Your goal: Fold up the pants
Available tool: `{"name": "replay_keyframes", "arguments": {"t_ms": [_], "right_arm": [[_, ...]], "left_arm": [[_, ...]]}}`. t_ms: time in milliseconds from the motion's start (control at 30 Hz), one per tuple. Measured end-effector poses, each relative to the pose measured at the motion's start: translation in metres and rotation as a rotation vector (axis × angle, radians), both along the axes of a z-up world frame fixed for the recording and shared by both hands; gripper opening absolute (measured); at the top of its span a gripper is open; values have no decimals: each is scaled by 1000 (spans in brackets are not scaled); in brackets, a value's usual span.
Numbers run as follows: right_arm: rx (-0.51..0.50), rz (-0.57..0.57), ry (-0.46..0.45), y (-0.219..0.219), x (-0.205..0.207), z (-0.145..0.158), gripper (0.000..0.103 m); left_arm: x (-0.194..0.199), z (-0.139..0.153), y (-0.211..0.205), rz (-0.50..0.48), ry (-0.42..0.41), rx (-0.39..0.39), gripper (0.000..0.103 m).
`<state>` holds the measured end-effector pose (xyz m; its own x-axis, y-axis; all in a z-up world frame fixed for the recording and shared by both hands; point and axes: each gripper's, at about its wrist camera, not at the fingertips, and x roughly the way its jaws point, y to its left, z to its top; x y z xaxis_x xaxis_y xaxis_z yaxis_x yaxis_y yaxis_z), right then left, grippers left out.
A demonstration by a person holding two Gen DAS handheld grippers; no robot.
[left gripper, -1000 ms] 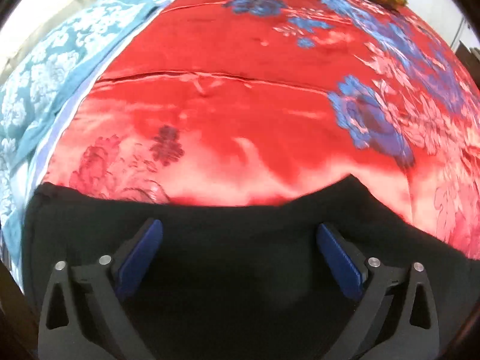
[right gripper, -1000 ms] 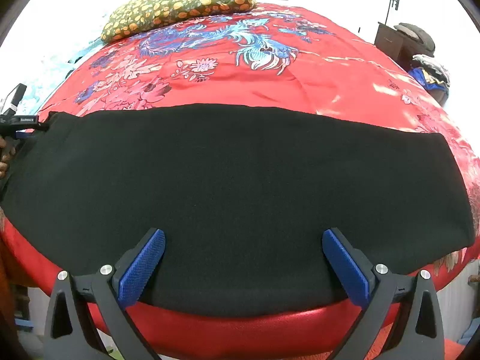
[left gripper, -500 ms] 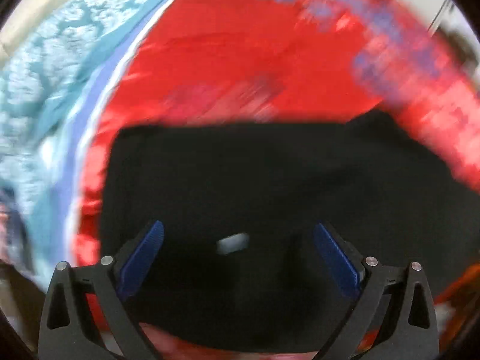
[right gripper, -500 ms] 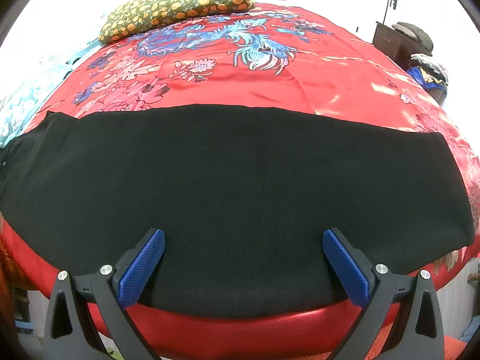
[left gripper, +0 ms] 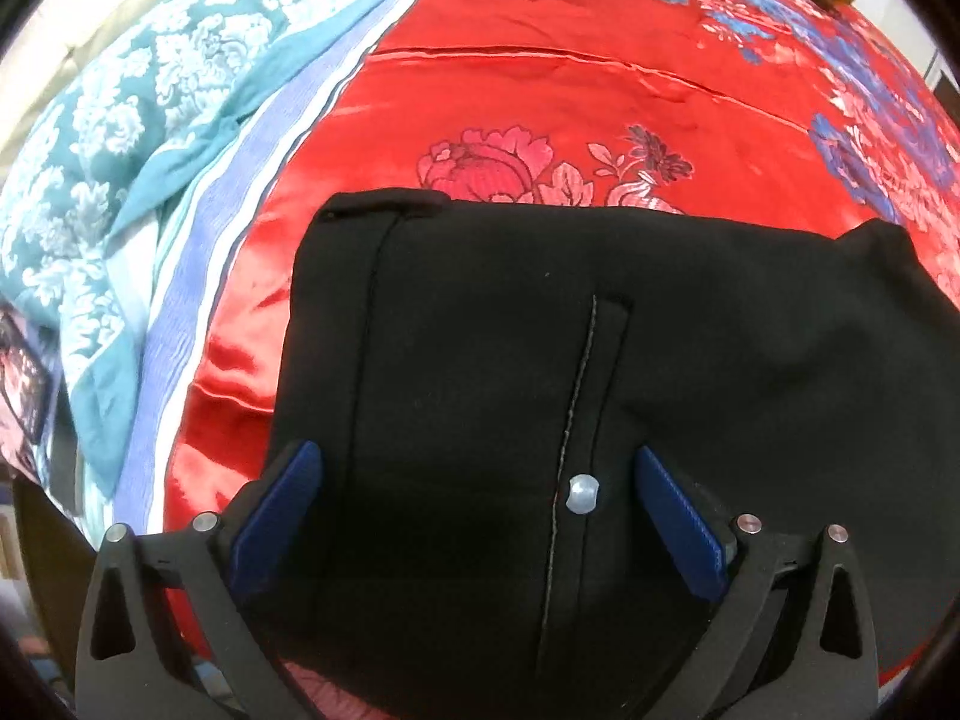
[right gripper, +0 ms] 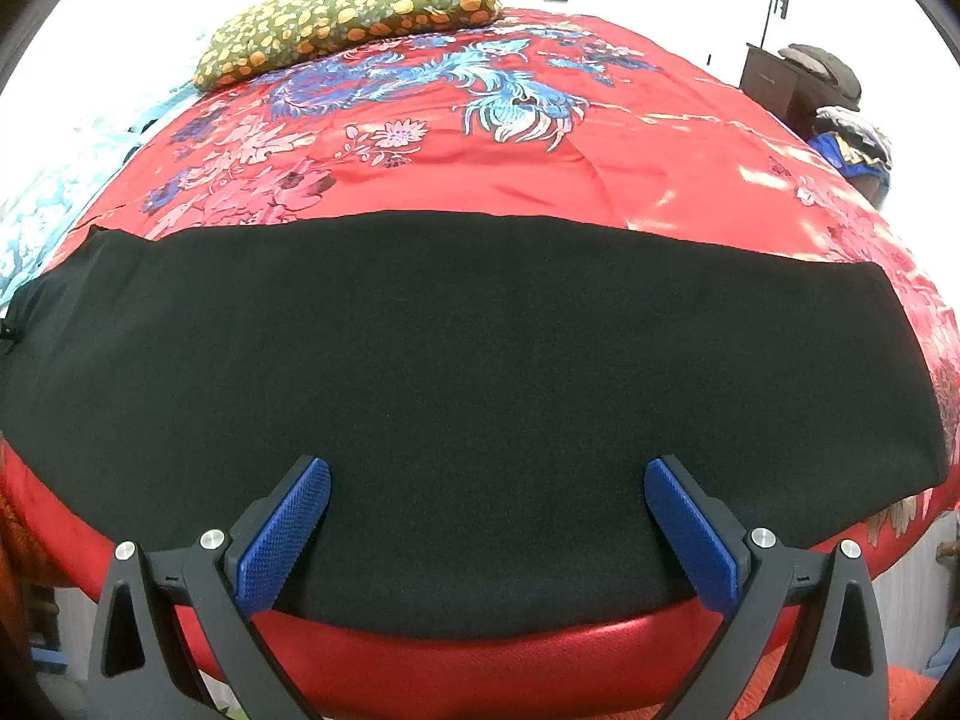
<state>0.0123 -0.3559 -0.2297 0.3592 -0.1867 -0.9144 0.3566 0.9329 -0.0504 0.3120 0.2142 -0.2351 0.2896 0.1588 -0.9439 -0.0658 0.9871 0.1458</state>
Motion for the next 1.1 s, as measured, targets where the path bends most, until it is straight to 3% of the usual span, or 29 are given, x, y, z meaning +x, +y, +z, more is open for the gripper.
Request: {"name": "replay_keyframes", "arguments": {"t_ms": [900, 1000, 1100], "right_arm": [[-2, 0, -7, -1, -1, 0, 103], [-10, 1, -28, -1, -3, 1, 103], [-18, 4, -53, 1, -5, 1, 103]], "left_arm": [[-8, 1, 0, 16, -17, 10, 103], [-9, 5, -2, 10, -35, 20, 103], [-16, 21, -12, -12, -109, 60, 101]]}}
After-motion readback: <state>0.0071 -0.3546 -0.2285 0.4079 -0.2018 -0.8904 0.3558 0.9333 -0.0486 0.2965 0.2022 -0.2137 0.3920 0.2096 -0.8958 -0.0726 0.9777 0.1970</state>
